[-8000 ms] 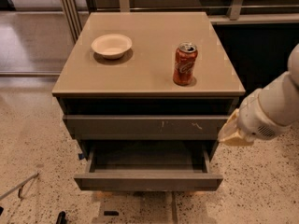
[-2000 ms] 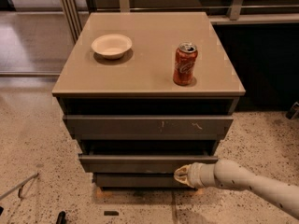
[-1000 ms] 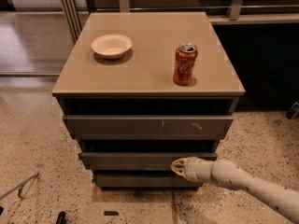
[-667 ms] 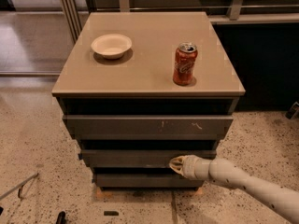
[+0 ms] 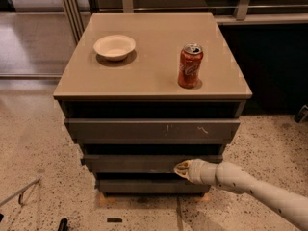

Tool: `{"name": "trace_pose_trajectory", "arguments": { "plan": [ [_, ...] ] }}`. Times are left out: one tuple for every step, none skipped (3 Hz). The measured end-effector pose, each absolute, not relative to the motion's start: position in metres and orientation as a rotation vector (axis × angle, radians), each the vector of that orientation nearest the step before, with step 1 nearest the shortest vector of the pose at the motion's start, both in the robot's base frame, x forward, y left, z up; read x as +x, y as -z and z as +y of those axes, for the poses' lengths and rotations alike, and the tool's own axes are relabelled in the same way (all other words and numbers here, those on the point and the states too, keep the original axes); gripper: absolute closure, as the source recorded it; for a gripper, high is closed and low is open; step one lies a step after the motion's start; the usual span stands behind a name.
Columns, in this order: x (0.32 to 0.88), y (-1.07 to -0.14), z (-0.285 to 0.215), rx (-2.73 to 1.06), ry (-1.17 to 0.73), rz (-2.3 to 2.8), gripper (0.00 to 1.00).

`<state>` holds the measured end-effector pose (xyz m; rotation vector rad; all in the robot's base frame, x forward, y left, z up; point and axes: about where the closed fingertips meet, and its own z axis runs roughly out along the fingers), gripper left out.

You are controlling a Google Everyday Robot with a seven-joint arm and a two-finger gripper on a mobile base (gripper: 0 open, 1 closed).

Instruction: Close middle drawer

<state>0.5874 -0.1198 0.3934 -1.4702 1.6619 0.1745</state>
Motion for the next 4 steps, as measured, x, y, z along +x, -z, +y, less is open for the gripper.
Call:
{"name": "trace_pose_trajectory", "arguments": {
  "plan": [
    [0.588, -0.395, -0.126, -1.445, -0.198, 1.689, 1.0],
    [0.588, -0.401, -0.129, -1.44, -0.203, 1.705, 1.0],
    [0.588, -0.401, -0.129, -1.44, -0.203, 1.705, 1.0],
    [0.578, -0.4, -0.127, -1.459, -0.263, 1.734, 1.0]
  ]
}}
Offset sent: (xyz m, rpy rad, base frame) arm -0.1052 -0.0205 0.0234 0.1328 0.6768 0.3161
